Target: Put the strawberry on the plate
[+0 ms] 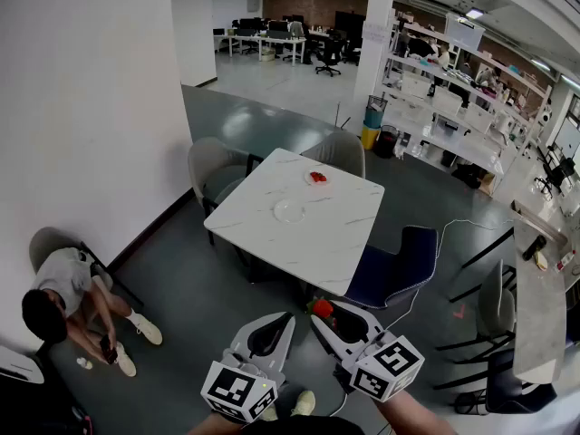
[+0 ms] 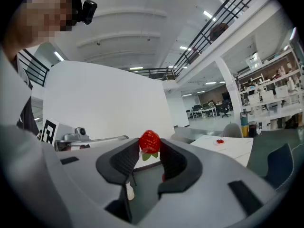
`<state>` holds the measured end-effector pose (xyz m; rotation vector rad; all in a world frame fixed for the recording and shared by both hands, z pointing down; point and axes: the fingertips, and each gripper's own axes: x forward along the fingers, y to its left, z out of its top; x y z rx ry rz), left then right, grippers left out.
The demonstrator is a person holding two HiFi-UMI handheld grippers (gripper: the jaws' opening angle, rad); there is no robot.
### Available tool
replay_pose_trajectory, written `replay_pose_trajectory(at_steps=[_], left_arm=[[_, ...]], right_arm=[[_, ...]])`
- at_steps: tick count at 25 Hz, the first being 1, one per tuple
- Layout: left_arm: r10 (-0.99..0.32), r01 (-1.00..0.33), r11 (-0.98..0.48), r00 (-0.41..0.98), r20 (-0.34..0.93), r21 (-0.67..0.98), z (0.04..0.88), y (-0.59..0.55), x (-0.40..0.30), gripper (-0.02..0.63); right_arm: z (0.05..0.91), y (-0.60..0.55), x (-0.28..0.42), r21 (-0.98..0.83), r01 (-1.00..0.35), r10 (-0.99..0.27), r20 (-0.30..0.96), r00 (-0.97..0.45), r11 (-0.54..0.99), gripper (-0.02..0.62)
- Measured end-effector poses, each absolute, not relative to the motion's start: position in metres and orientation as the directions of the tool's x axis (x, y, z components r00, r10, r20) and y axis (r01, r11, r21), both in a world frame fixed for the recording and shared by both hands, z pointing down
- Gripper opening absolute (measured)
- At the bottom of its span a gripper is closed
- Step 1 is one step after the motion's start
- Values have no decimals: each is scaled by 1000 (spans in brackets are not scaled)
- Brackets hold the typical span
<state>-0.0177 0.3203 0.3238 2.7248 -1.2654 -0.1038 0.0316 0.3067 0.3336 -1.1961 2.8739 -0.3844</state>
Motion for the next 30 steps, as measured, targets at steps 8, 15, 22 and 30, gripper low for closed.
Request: replay_pose_trajectory(at_steps=[8, 15, 22, 30], left_arm=[[-769, -760, -630, 639, 7, 156, 328, 316, -10, 9], [-782, -775, -613, 623, 25, 150, 328, 316, -9, 9], [-805, -794, -581, 593, 22, 180, 327, 309, -8, 9], [-817, -810, -565, 576, 32, 155, 333, 302, 14, 9]], right_arm=[[332, 304, 40, -243, -685, -689, 83, -720, 687, 140], [326, 300, 47, -270, -676, -687, 64, -723, 686, 140], [321, 296, 66, -281, -671, -689, 44, -723, 686, 140], [331, 288, 80, -272, -643, -655, 57, -753, 716, 140]])
